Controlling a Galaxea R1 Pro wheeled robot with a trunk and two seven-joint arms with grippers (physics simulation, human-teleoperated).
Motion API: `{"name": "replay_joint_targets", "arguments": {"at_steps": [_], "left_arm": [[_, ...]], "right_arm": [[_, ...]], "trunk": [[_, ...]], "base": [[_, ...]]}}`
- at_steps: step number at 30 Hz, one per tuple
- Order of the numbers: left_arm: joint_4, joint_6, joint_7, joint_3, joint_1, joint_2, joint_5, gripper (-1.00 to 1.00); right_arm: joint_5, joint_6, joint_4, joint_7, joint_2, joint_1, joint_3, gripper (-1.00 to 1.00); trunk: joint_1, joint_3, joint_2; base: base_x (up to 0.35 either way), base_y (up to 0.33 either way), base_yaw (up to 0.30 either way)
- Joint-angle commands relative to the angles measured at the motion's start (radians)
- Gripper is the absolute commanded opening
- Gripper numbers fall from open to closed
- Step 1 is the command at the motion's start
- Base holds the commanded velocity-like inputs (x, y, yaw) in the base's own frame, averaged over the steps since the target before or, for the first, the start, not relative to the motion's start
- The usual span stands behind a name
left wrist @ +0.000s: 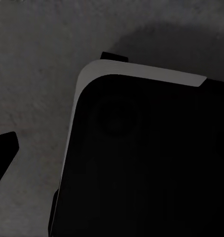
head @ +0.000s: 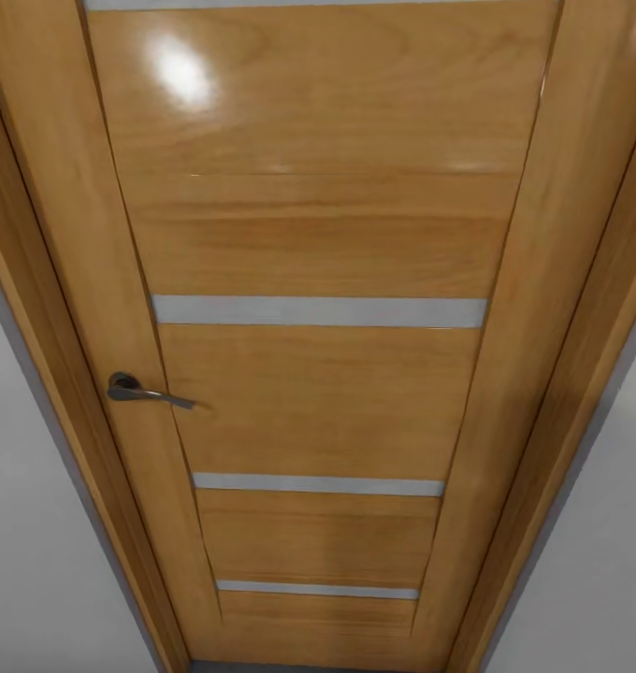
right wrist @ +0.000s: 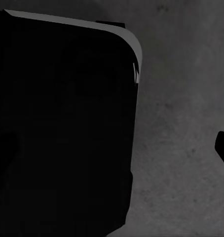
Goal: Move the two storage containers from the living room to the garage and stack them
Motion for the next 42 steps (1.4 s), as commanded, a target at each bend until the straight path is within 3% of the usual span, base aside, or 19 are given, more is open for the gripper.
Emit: {"name": "replay_joint_targets", "arguments": {"at_steps": [1,16,42], "left_arm": [[-0.001,-0.002,0.001,0.0,0.0,0.0,0.004,1.0],[-0.001,-0.003,0.001,0.0,0.0,-0.002,0.004,1.0],[-0.001,-0.003,0.002,0.0,0.0,-0.001,0.004,1.0]], "right_arm": [[0.007,-0.004,0.001,0.0,0.0,0.0,0.0,1.0],[0.007,-0.004,0.0,0.0,0.001,0.0,-0.002,1.0],[0.011,0.0,-0.001,0.002,0.001,0.0,0.001,1.0]], "trunk": [[0.0,-0.001,0.0],[0.0,-0.001,0.0],[0.0,-0.001,0.0]], "base": [[0.0,0.002,0.0],[-0.022,0.018,0.0],[-0.222,0.0,0.0]]}}
